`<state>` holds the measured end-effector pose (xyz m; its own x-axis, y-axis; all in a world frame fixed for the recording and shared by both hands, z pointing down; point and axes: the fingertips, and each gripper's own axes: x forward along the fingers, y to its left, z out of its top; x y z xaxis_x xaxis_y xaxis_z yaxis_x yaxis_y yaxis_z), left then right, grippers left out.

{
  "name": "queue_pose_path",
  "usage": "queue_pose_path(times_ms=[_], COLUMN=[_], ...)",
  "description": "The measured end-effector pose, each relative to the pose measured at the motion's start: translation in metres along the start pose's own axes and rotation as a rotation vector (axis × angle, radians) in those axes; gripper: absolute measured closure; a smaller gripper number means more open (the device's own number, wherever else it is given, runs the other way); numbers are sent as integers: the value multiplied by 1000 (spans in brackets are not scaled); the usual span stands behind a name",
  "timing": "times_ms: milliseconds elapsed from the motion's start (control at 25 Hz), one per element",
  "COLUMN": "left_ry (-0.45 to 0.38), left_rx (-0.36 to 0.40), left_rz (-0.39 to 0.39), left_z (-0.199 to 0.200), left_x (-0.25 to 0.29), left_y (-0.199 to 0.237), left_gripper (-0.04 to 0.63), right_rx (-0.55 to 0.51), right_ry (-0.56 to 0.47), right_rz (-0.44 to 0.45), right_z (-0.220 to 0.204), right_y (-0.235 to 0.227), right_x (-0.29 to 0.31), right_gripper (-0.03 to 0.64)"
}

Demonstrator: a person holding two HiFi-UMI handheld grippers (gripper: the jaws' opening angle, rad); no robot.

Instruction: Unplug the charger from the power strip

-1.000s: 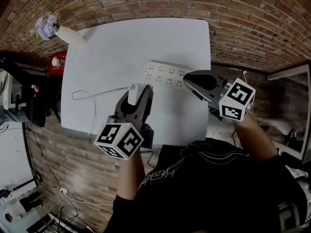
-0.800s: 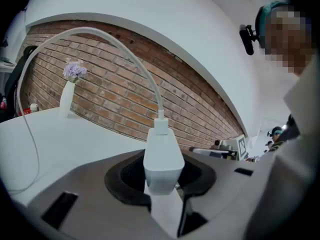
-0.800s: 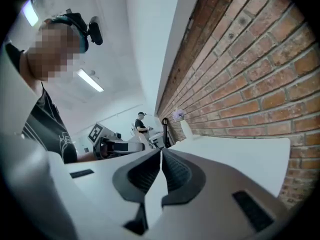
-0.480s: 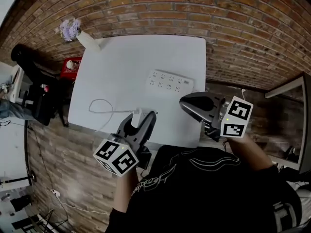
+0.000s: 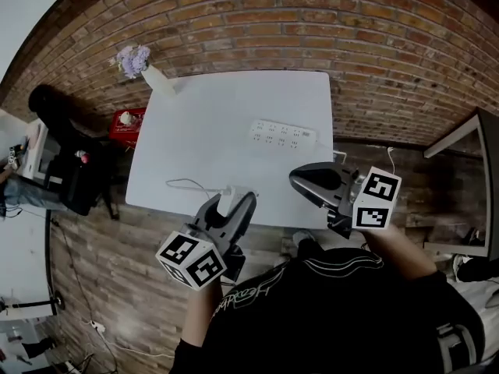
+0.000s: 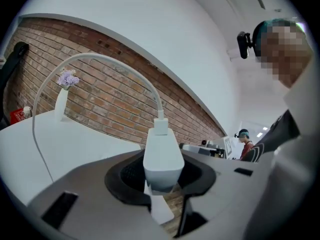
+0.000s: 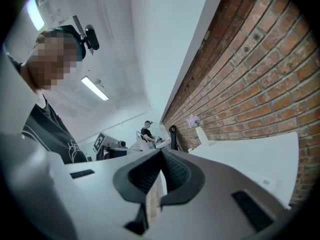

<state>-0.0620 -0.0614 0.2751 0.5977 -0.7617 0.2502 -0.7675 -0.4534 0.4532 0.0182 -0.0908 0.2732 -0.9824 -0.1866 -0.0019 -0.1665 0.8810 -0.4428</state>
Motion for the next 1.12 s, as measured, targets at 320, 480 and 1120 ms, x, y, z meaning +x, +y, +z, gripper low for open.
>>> queue_pose_path(times_ms=[320, 480, 1120], left_ry=[1, -8, -32], left_rx=[50, 79, 144], left_rz=[-39, -67, -90], left_z=[-6, -10, -9], left_x=[-45, -63, -108], left_y=[-19, -32, -46], left_gripper=[462, 462, 462], right_rx=[-15, -43, -90], right_ry=[-49, -53, -70], right_rz=[-91, -113, -128], right_z=[-8, -11, -17], right_y=[49, 72, 117], right_x=[-4, -6, 7], right_gripper=[620, 620, 620])
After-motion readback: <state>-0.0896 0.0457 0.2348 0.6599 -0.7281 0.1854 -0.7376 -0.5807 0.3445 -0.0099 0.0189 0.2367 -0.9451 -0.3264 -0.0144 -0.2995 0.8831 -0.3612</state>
